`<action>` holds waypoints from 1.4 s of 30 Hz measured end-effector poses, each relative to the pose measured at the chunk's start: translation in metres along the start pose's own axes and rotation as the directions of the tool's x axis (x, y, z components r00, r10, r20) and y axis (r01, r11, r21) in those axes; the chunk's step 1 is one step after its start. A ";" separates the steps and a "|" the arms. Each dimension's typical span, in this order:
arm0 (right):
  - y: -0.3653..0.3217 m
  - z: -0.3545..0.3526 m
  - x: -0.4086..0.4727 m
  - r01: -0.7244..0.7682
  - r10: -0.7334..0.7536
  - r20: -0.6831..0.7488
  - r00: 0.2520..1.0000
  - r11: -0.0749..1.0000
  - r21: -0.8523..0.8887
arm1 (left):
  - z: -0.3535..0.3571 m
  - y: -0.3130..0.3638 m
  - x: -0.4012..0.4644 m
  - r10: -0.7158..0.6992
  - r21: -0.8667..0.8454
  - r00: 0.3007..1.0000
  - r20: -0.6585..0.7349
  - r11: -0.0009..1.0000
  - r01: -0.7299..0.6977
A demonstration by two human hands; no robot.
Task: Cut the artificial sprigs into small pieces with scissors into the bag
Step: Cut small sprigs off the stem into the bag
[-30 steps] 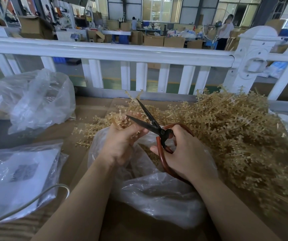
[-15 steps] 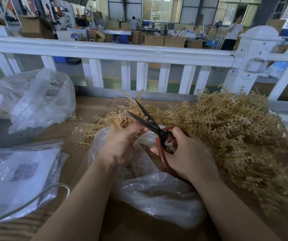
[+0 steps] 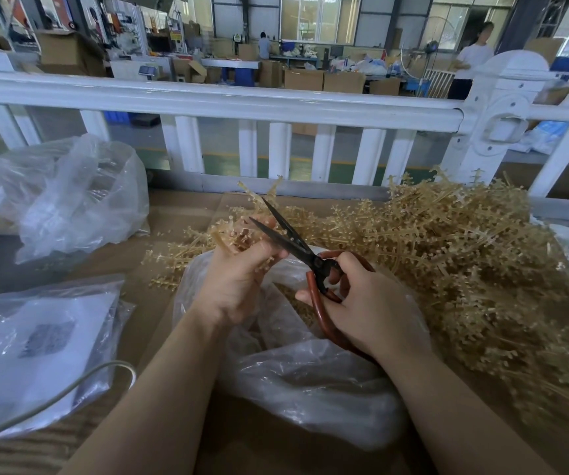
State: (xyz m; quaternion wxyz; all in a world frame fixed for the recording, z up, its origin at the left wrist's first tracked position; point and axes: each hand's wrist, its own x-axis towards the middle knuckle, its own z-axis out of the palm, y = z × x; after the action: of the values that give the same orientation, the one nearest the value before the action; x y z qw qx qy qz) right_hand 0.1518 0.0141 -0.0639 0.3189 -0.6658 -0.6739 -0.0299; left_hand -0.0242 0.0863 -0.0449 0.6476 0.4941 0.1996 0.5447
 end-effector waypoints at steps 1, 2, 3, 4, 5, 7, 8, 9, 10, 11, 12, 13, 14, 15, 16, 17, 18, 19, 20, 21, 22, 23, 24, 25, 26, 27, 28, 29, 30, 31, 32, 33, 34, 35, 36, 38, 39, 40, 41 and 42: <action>0.000 0.000 0.000 0.000 0.000 -0.001 1.000 1.000 -0.004 | 0.000 0.001 0.000 -0.004 -0.003 1.000 -0.006 1.000 0.004; -0.001 0.000 0.000 -0.001 0.001 0.001 1.000 1.000 -0.008 | -0.001 0.001 0.000 -0.009 -0.004 1.000 -0.012 1.000 0.009; -0.001 0.000 0.000 -0.002 0.002 0.001 1.000 1.000 -0.011 | -0.001 0.000 0.000 -0.016 -0.007 1.000 -0.020 1.000 0.016; -0.001 0.000 0.000 -0.003 0.003 -0.001 1.000 1.000 -0.011 | -0.002 0.000 0.000 -0.025 -0.013 0.999 -0.031 1.000 0.025; -0.001 0.000 0.000 -0.003 0.003 -0.003 1.000 1.000 -0.008 | -0.002 0.000 0.000 -0.033 -0.023 0.998 -0.045 0.999 0.032; -0.001 0.000 -0.001 -0.004 0.004 -0.011 1.000 1.000 -0.014 | -0.003 0.000 0.001 -0.039 -0.032 0.997 -0.060 0.999 0.037; 0.000 0.000 -0.001 -0.004 0.004 -0.021 1.000 1.000 -0.024 | -0.003 0.000 0.000 -0.037 -0.026 0.998 -0.058 0.999 0.036; 0.000 0.000 0.000 -0.003 0.002 -0.029 1.000 0.999 -0.032 | -0.002 0.000 0.000 -0.035 -0.021 0.998 -0.053 0.999 0.034; 0.000 0.000 0.000 -0.003 0.001 -0.034 0.999 0.999 -0.035 | -0.002 0.001 0.000 -0.032 -0.020 0.998 -0.049 0.999 0.031; 0.000 -0.001 0.000 -0.004 0.003 -0.034 0.999 0.999 -0.036 | -0.002 0.001 -0.001 -0.030 -0.020 0.998 -0.047 0.999 0.029; 0.000 -0.001 0.001 -0.006 0.005 -0.033 0.999 0.999 -0.038 | -0.002 0.001 -0.001 -0.029 -0.016 0.999 -0.042 0.999 0.029; 0.001 -0.001 0.001 -0.007 0.005 -0.037 0.999 0.999 -0.042 | -0.002 0.001 -0.001 -0.027 -0.004 0.999 -0.036 1.000 0.026; 0.001 -0.001 0.001 -0.004 0.002 -0.046 0.999 0.999 -0.045 | -0.002 0.001 -0.001 -0.022 0.008 0.999 -0.028 1.000 0.023; 0.001 -0.001 0.002 -0.002 -0.001 -0.056 0.998 0.999 -0.047 | -0.002 0.001 -0.001 -0.017 0.024 1.000 -0.017 1.000 0.018; 0.000 -0.002 0.002 -0.001 -0.002 -0.063 0.998 0.999 -0.046 | -0.002 0.001 -0.001 -0.013 0.043 1.000 -0.005 0.999 0.014; 0.000 -0.001 0.002 -0.002 -0.001 -0.068 0.998 0.999 -0.042 | -0.002 0.001 -0.002 -0.009 0.061 1.000 0.005 0.998 0.009; 0.001 -0.001 0.002 -0.004 0.001 -0.072 0.997 0.999 -0.039 | -0.002 0.000 -0.001 -0.006 0.074 1.000 0.010 0.997 0.005; 0.001 -0.001 0.002 -0.006 0.003 -0.077 0.997 0.999 -0.038 | -0.002 0.000 -0.001 -0.005 0.079 1.000 0.010 0.997 0.004; 0.001 0.000 0.002 -0.009 0.006 -0.079 0.997 0.999 -0.038 | -0.002 0.000 -0.001 -0.006 0.080 1.000 0.008 0.997 0.005; 0.002 0.000 0.002 -0.011 0.008 -0.079 0.997 0.999 -0.037 | -0.003 0.000 -0.001 -0.007 0.081 1.000 0.009 0.997 0.006; 0.002 0.000 0.001 -0.013 0.011 -0.077 0.997 0.999 -0.034 | -0.003 0.000 -0.001 -0.008 0.081 1.000 0.016 0.997 0.006; 0.003 0.000 0.001 -0.016 0.014 -0.074 0.997 0.999 -0.028 | -0.003 -0.001 -0.001 -0.009 0.080 1.000 0.024 0.997 0.007; 0.003 0.001 0.001 -0.018 0.016 -0.070 0.997 1.000 -0.024 | -0.004 -0.001 -0.001 -0.010 0.078 1.000 0.030 0.997 0.007; 0.003 0.001 0.001 -0.018 0.017 -0.067 0.998 1.000 -0.023 | -0.004 -0.001 -0.002 -0.009 0.077 0.999 0.032 0.997 0.006; 0.004 0.001 0.001 -0.016 0.015 -0.063 0.998 1.000 -0.023 | -0.004 -0.001 -0.002 -0.007 0.076 1.000 0.030 0.997 0.005; 0.004 0.001 0.001 -0.012 0.010 -0.059 0.998 1.000 -0.020 | -0.004 -0.001 -0.002 -0.005 0.076 1.000 0.028 0.997 0.003; 0.004 0.001 0.001 -0.004 0.003 -0.057 0.998 1.000 -0.014 | -0.004 -0.001 -0.001 -0.004 0.074 1.000 0.027 0.997 0.002; 0.004 0.001 0.000 0.005 -0.006 -0.057 0.998 1.000 -0.006 | -0.004 -0.001 -0.002 -0.004 0.071 1.000 0.030 0.998 0.002; 0.004 0.000 0.000 0.012 -0.012 -0.059 0.998 1.000 0.000 | -0.004 -0.001 -0.002 -0.004 0.066 0.999 0.036 0.998 0.002; 0.004 0.000 -0.001 0.013 -0.013 -0.060 0.998 1.000 0.004 | -0.004 -0.001 -0.002 -0.003 0.059 0.999 0.040 0.998 0.000; 0.004 0.000 -0.001 0.011 -0.010 -0.056 0.998 1.000 0.009 | -0.004 -0.001 -0.002 -0.001 0.050 0.999 0.039 0.999 -0.001; 0.004 0.000 -0.001 0.005 -0.005 -0.048 0.999 1.000 0.013 | -0.004 -0.001 -0.002 -0.003 0.041 1.000 0.029 0.999 0.002; 0.004 0.000 -0.001 0.002 -0.001 -0.042 0.999 1.000 0.015 | -0.004 -0.002 -0.001 -0.007 0.031 1.000 0.013 0.999 0.007; 0.004 -0.001 -0.001 0.002 -0.001 -0.039 0.999 1.000 0.014 | -0.004 -0.002 0.000 -0.011 0.019 1.000 -0.006 1.000 0.011; 0.004 -0.001 -0.002 0.005 -0.004 -0.042 0.999 1.000 0.014 | -0.003 -0.003 0.001 -0.013 0.002 1.000 -0.025 1.000 0.013; 0.003 -0.002 -0.002 0.003 -0.002 -0.058 0.998 1.000 0.013 | -0.003 -0.003 0.002 -0.001 -0.006 0.999 -0.053 1.000 0.001; 0.003 -0.003 -0.002 -0.003 0.004 -0.069 0.998 1.000 0.015 | -0.003 -0.003 0.002 0.011 0.004 0.999 -0.051 1.000 -0.011; 0.003 -0.002 -0.002 -0.011 0.013 -0.080 0.997 1.000 0.023 | -0.003 -0.003 0.001 0.023 0.014 0.999 -0.046 1.000 -0.022; 0.004 -0.001 -0.001 -0.021 0.024 -0.085 0.996 0.999 0.040 | -0.003 -0.002 0.001 0.031 0.021 0.998 -0.045 0.999 -0.030; 0.005 0.000 -0.001 -0.033 0.039 -0.085 0.996 0.997 0.062 | -0.003 -0.002 0.000 0.035 0.025 0.998 -0.052 0.999 -0.034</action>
State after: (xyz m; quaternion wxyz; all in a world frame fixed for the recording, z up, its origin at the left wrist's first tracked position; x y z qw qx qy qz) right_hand 0.1565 0.0137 -0.0658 0.3684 -0.6659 -0.6479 -0.0324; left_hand -0.0257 0.0880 -0.0479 0.6266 0.4906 0.2145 0.5664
